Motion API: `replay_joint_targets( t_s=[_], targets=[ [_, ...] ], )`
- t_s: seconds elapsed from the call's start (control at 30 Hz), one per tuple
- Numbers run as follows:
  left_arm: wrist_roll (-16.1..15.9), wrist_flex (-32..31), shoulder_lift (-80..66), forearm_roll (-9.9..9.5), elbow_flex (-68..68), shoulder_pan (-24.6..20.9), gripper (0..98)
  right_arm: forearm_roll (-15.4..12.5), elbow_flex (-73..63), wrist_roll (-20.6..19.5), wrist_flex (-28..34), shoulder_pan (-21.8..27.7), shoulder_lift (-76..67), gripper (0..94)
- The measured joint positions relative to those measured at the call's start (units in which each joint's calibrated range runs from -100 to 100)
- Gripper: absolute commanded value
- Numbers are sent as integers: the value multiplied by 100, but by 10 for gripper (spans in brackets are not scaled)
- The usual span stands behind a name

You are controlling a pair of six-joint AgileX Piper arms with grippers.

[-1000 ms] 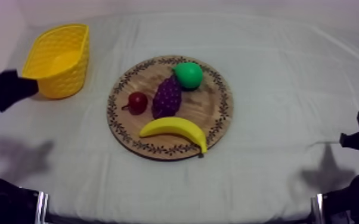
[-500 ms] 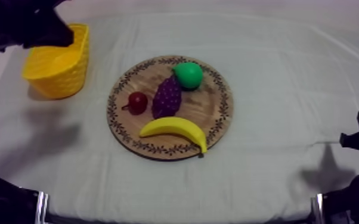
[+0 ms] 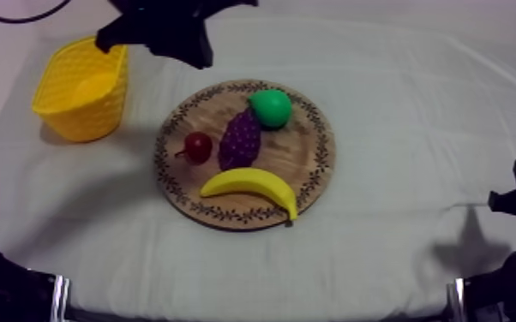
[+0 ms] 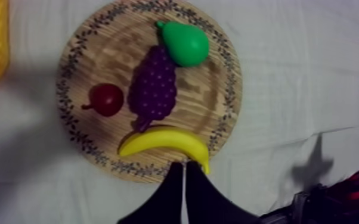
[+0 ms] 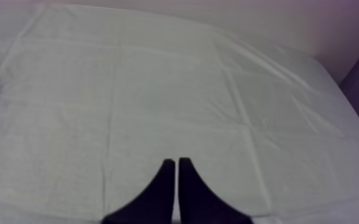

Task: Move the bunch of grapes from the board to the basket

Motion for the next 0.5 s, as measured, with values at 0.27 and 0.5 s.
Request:
replay_joint_targets(
  t_s=[0.27, 0.5],
  targets=[
    [-2, 41, 637, -15, -579, 141, 377, 0, 0, -3, 0, 0, 0, 3],
    [-77, 13, 798, -9, -726, 156, 658, 0, 0, -3, 0, 0, 0, 3]
  ],
)
